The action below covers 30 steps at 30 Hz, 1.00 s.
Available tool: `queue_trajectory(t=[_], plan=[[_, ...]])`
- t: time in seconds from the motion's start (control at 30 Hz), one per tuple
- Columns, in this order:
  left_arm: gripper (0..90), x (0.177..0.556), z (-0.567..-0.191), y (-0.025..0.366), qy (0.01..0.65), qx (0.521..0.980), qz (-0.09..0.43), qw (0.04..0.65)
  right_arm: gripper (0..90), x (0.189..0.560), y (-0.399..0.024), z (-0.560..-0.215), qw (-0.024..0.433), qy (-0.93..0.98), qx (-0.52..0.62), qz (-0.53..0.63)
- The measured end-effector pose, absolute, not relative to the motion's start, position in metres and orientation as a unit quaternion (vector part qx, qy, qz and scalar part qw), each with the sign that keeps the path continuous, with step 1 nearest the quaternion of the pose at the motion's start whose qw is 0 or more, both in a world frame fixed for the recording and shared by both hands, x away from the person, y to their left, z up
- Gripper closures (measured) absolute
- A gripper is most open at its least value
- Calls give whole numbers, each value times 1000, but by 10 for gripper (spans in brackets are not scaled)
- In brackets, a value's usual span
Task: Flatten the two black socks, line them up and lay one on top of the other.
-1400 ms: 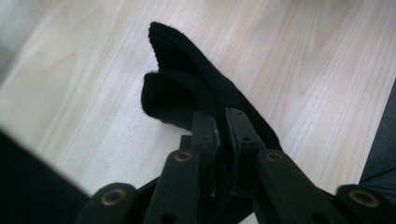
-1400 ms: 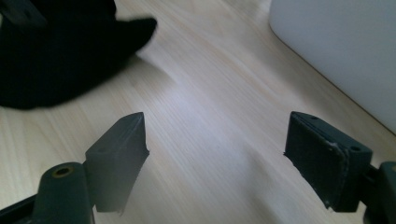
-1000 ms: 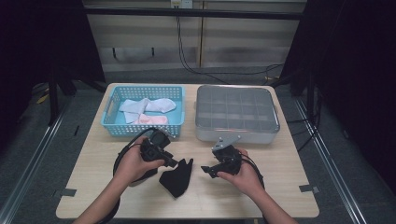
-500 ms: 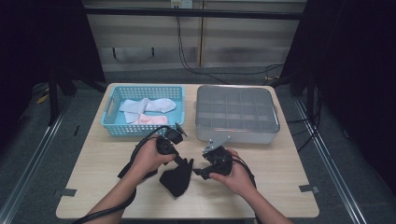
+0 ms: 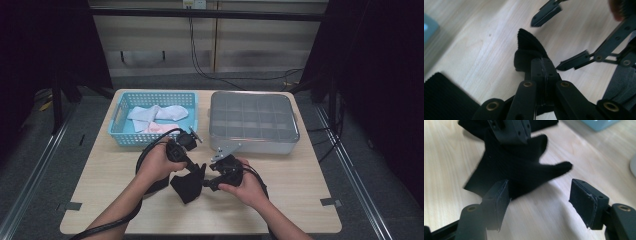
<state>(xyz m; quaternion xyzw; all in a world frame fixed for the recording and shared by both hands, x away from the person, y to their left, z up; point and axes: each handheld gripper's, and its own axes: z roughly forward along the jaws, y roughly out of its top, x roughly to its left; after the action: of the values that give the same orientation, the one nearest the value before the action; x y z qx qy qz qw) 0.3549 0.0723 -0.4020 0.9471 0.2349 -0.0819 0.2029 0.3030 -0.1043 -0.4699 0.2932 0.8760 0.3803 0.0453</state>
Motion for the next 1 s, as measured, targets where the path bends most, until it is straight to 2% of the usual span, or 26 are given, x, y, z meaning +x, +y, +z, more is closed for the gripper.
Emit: queue_trajectory(t=[0.23,0.63,0.7,1.0], plan=[[896,354,-392,70,223,950,-68,207,322,308,-100,-461,56,874,284,390],[896,354,-399,66,215,950,-73,217,741,309,-94,-463,25,885,278,373],[896,354,-397,66,216,950,-67,216,780,310,-96,-463,24,884,277,376],[897,366,-388,95,259,940,-26,220,789,306,-113,-455,66,884,272,374]])
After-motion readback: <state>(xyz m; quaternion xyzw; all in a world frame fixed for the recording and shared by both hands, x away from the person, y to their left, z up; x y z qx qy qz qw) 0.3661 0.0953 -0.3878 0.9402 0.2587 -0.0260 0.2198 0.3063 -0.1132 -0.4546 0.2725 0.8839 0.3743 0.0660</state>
